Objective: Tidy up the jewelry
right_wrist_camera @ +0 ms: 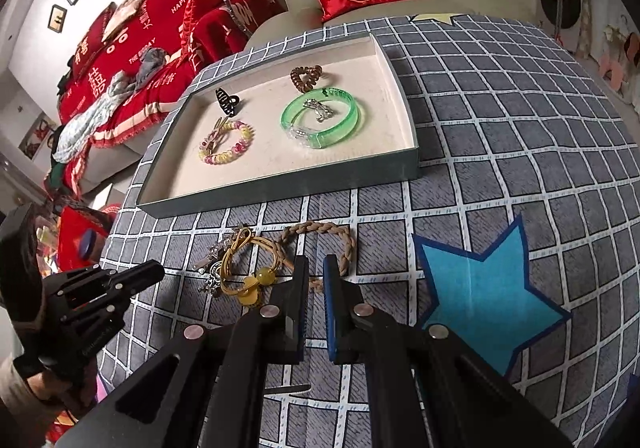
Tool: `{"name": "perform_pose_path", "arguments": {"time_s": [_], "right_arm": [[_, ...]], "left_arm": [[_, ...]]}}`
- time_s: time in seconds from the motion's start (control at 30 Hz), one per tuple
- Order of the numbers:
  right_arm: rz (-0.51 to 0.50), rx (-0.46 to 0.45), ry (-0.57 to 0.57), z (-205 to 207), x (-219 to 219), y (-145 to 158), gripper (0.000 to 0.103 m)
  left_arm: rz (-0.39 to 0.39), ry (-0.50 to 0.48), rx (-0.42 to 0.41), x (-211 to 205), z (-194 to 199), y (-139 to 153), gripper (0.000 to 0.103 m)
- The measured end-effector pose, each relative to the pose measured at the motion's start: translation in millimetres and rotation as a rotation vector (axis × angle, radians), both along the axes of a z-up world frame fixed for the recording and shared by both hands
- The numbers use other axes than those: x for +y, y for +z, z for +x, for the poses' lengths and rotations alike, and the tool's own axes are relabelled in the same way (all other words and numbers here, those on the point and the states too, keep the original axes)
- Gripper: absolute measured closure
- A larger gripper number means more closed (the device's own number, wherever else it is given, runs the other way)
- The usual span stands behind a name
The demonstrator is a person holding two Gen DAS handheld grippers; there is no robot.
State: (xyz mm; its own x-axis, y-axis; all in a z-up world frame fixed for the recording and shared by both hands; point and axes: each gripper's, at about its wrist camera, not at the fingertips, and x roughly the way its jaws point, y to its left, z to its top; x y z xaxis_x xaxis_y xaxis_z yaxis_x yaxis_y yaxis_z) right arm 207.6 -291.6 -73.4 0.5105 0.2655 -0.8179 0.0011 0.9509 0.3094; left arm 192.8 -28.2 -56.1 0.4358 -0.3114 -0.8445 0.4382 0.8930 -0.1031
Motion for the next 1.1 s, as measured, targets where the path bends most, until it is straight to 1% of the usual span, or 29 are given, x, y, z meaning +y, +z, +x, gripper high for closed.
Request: {"name": "perform_pose_path", "arguments": {"time_s": [0.03,0.2,0.33,0.47,0.57,0.67,0.77,0.8,0.87,0.93,1.0,1.1], "right_arm": [[-0.002,0.0,-0.001,0,1,0,0.095],[-0.005,-0.001,0.0,1,3,2,0.095],[-0.009,-0.004,0.008,-1,7,4,0.095],[-0.011,-0.008,0.006,-3,9,6,0.095],[-0.001,-0.009,-0.003,-6,7,8,0.095],[-0.001,-0.014,-0.007,-11,6,9,0.094],[0.002,-0.01,-0.013,-14,5,9,0.094],[0.004,-0.009,-0.014,-15,5,9,0.094],[0.007,-0.007,-0.02,-18,4,9,0.094],[0.016,-0.002,-0.03,-19,3,8,0.094],[0.035,-0.007,-0.035,-21,2,9,0.094],[0.036,-0.012,-0.025,-24,5,9,0.094]], "left_arm": [[-0.013,-0.006,0.001,0,0,1,0.088],[-0.029,0.0,-0.058,2,-5,10,0.088],[-0.042,0.007,-0.132,4,-12,20,0.088],[-0.088,0.025,-0.134,7,-13,25,0.088],[-0.103,0.026,-0.135,7,-15,27,0.088],[-0.091,0.018,-0.148,5,-20,29,0.088],[-0.031,0.021,-0.196,1,-27,32,0.088],[-0.03,0.019,-0.203,1,-28,33,0.088],[-0.042,0.013,-0.207,1,-30,36,0.088],[-0.087,0.012,-0.242,6,-33,39,0.088],[-0.11,0.025,-0.242,11,-33,41,0.088],[-0.123,0.044,-0.249,15,-34,47,0.088]]}}
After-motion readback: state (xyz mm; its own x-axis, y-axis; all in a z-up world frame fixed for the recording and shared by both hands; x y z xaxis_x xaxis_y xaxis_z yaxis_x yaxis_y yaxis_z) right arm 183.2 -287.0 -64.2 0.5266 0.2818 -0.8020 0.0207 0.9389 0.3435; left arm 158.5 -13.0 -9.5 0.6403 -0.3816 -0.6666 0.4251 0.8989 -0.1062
